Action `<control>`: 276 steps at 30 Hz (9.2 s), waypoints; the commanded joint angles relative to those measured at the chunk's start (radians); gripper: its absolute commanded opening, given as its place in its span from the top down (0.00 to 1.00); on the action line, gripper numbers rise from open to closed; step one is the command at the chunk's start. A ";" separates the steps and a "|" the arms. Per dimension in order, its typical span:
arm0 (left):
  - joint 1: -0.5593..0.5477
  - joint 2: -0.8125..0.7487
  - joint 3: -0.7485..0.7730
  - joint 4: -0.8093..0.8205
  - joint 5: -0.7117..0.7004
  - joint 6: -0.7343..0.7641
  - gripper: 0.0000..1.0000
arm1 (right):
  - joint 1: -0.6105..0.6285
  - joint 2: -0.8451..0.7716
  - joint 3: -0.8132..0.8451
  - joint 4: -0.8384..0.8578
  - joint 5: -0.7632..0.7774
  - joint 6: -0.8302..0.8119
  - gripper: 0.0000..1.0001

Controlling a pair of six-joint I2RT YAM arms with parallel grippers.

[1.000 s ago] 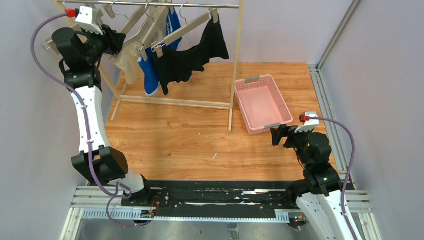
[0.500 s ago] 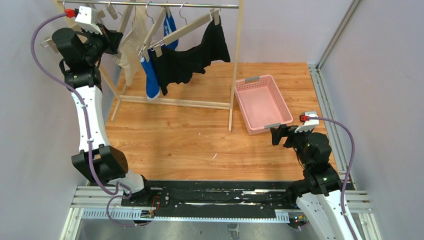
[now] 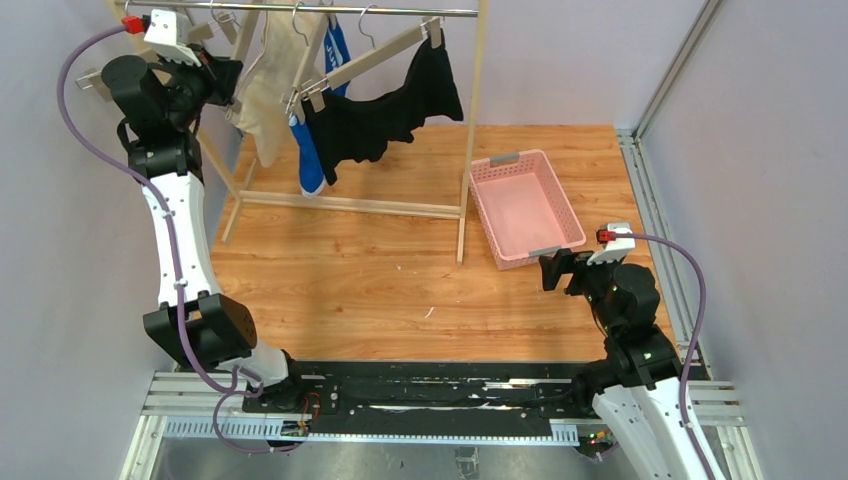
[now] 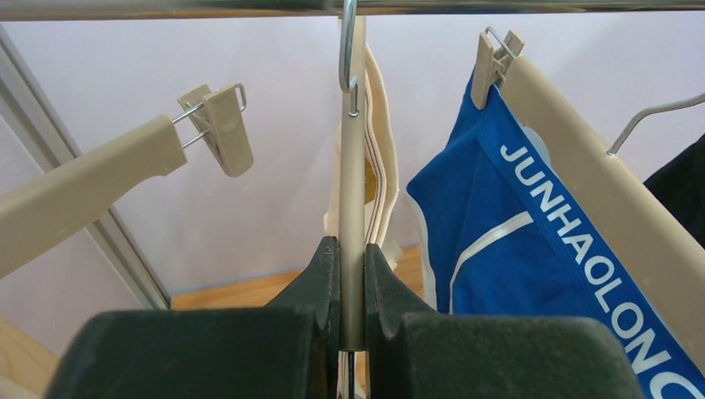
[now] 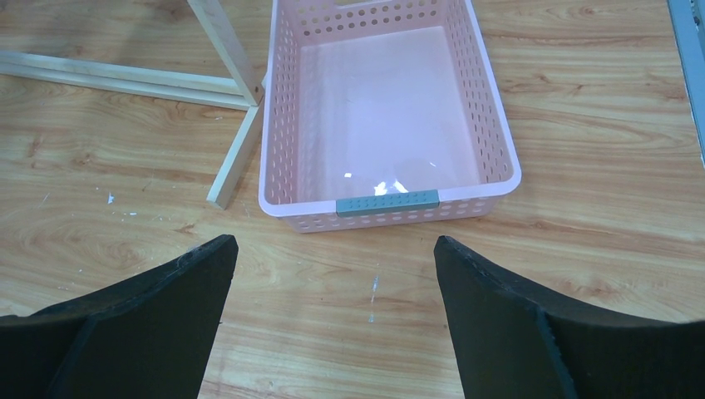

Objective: Remove the underwear clipped to the hanger

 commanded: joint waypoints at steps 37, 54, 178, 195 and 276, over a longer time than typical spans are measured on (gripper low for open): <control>-0.227 -0.496 -0.379 -0.819 -0.476 0.215 1.00 | 0.011 0.204 0.104 0.156 -0.019 0.003 0.09; -0.455 -0.740 -0.632 -0.888 -0.277 0.079 1.00 | 0.010 0.663 0.360 0.252 -0.232 -0.012 0.09; -0.798 -0.527 -0.799 0.389 0.067 -0.378 1.00 | 0.312 1.115 0.402 1.834 -0.626 0.675 0.76; -0.801 -0.578 -0.868 0.394 -0.033 -0.340 0.32 | 0.315 1.067 0.385 1.818 -0.636 0.677 0.99; -0.803 -0.587 -0.872 0.460 0.137 -0.355 1.00 | 0.364 1.024 0.385 1.774 -0.674 0.697 0.99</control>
